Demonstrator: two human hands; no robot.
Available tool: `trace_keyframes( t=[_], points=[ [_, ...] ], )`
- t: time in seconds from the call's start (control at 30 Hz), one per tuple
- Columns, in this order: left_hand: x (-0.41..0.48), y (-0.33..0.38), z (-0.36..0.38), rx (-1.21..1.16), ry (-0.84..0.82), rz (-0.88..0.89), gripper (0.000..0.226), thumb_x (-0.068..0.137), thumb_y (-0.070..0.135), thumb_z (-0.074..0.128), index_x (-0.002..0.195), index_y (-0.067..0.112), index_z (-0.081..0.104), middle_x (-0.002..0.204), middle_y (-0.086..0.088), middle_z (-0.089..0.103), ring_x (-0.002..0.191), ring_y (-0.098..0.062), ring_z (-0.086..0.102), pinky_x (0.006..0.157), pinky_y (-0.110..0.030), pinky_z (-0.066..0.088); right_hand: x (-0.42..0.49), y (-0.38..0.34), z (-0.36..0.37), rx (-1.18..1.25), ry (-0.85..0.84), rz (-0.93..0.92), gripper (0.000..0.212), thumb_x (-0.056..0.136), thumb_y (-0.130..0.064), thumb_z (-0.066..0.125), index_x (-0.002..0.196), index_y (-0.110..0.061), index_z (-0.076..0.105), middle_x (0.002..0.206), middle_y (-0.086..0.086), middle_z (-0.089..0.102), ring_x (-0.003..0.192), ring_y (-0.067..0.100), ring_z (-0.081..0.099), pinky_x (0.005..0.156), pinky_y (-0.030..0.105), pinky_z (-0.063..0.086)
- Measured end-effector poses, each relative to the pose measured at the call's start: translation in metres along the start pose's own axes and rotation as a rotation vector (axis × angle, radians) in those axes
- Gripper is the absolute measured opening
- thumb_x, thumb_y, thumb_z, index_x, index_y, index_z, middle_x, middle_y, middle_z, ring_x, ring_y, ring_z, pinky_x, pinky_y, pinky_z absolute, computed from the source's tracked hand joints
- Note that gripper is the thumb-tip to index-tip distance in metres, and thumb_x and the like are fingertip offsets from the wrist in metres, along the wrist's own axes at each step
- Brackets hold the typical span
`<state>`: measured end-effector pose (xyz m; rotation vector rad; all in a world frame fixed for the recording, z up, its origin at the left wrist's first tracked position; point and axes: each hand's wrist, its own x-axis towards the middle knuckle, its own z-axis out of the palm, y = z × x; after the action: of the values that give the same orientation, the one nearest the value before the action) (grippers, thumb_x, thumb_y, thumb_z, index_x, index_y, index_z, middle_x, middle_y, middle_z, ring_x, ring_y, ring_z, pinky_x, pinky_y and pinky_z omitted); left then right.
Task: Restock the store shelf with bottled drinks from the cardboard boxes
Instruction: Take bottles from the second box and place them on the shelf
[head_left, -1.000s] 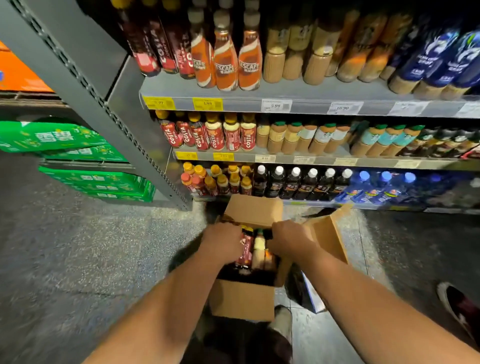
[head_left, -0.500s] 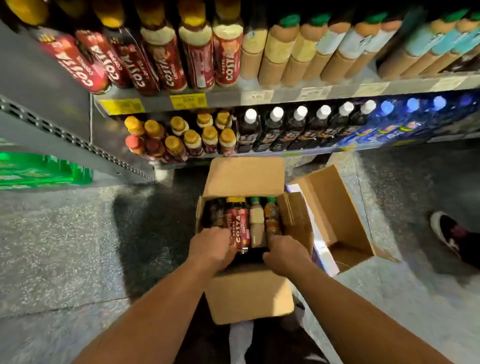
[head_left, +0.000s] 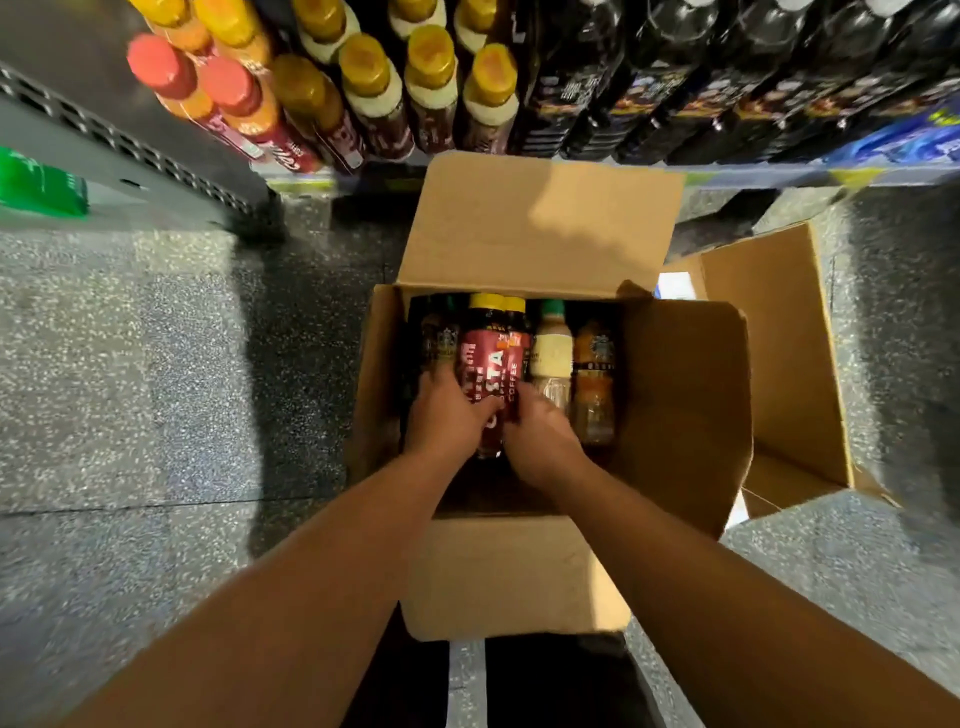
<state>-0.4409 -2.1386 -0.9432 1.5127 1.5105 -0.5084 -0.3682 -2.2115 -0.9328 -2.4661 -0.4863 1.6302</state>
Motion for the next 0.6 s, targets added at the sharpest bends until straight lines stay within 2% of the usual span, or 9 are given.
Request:
trace_keyframes(
  t=[0.13,0.2,0.3,0.4,0.5,0.6],
  points=[
    [0.011,-0.013,0.012,-0.030,0.013,0.060,0.068,0.080,0.040,0.070,0.137,0.017,0.041,0.134,-0.006,0.049,0.122,-0.026,0.048,0.100,-0.045,0.042,0.024,-0.006,0.009,0.148,0.080,0.135,0.032,0.096,-0.019,0.045,0.127,-0.012,0.044,0.122,0.011,0.058,0.103,0.028,0.056,0.076,0.030,0.040],
    [0.012,-0.021,0.009,-0.080,-0.018,0.099,0.066,0.080,0.042,0.069,0.137,0.020,0.043,0.132,-0.003,0.051,0.120,-0.024,0.050,0.099,-0.044,0.042,0.033,-0.003,0.010,0.157,0.057,0.156,0.036,0.096,-0.021,0.047,0.130,-0.012,0.044,0.123,0.011,0.058,0.108,0.029,0.057,0.081,0.032,0.044],
    [0.016,-0.031,0.003,-0.142,-0.031,0.135,0.059,0.081,0.041,0.068,0.133,0.025,0.047,0.129,0.001,0.054,0.116,-0.020,0.052,0.093,-0.037,0.043,0.042,0.001,0.012,0.227,0.014,0.182,0.041,0.091,-0.030,0.057,0.127,-0.013,0.047,0.118,0.011,0.062,0.103,0.028,0.061,0.085,0.038,0.051],
    [0.017,-0.037,0.000,-0.192,-0.041,0.155,0.056,0.082,0.038,0.067,0.133,0.025,0.048,0.128,0.002,0.055,0.114,-0.018,0.052,0.090,-0.033,0.040,0.053,-0.002,0.021,0.164,0.127,0.244,0.044,0.087,-0.034,0.064,0.122,-0.012,0.050,0.115,0.010,0.062,0.100,0.027,0.062,0.075,0.033,0.050],
    [0.019,-0.037,-0.005,-0.222,-0.052,0.146,0.053,0.084,0.034,0.066,0.132,0.022,0.048,0.125,0.002,0.056,0.109,-0.014,0.052,0.086,-0.031,0.039,0.059,-0.007,0.027,0.098,0.214,0.308,0.047,0.083,-0.031,0.070,0.121,-0.010,0.051,0.118,0.012,0.061,0.103,0.026,0.062,0.081,0.039,0.055],
    [0.015,-0.031,-0.012,-0.307,-0.096,0.094,0.047,0.087,0.026,0.065,0.130,0.018,0.050,0.121,-0.001,0.058,0.104,-0.014,0.053,0.084,-0.031,0.042,0.055,-0.011,0.024,0.170,0.201,0.339,0.044,0.078,-0.026,0.075,0.115,-0.011,0.055,0.110,0.010,0.063,0.093,0.022,0.062,0.065,0.031,0.054]
  ],
)
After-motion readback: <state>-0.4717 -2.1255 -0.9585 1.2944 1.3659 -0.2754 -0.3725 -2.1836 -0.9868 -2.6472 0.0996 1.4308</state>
